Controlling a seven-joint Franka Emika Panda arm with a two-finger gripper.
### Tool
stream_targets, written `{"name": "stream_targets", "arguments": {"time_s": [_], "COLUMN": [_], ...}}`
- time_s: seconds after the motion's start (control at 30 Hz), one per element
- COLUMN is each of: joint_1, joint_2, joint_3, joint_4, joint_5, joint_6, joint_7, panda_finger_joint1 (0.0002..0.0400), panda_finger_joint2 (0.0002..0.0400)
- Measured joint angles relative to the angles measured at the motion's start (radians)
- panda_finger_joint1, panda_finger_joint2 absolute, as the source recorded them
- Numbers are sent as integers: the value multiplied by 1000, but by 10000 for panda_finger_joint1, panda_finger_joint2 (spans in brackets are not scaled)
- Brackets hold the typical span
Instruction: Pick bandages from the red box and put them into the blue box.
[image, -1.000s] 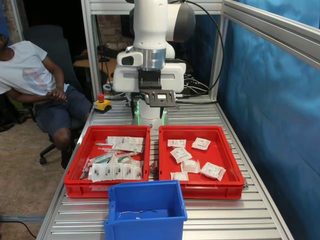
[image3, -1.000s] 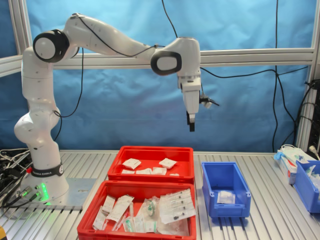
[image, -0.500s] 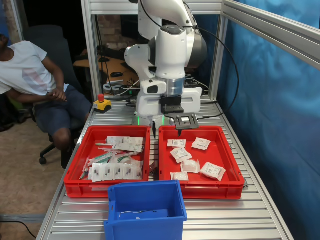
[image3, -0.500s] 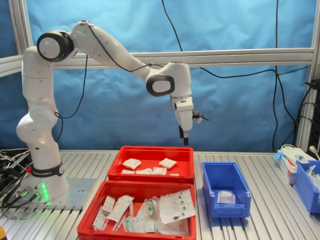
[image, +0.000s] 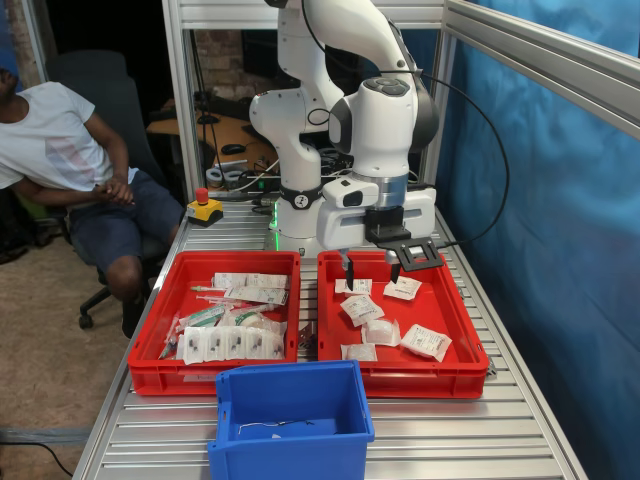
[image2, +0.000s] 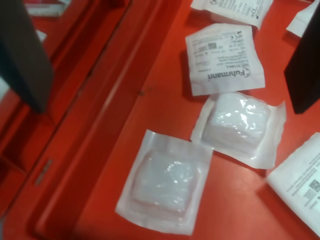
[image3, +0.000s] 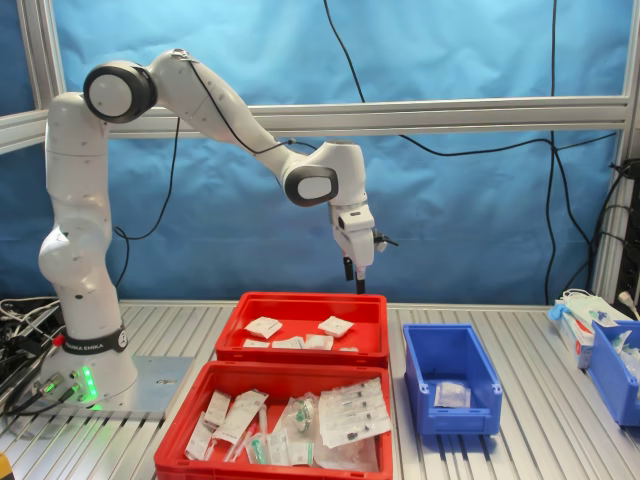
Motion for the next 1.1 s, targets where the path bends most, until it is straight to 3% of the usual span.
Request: {"name": "stream_targets", "arguments": {"time_s": [0.33,0.53,1.1], "joint_1": [57,86,131], "joint_2": [77,166,264], "joint_3": [2,3,3], "joint_4": [-15,-18,-30], "joint_5": [3,9,13], "joint_6": [103,182,264], "joint_7": [0,0,0], "panda_finger_joint1": [400,400,400], "panda_finger_joint2": [400,400,400]}}
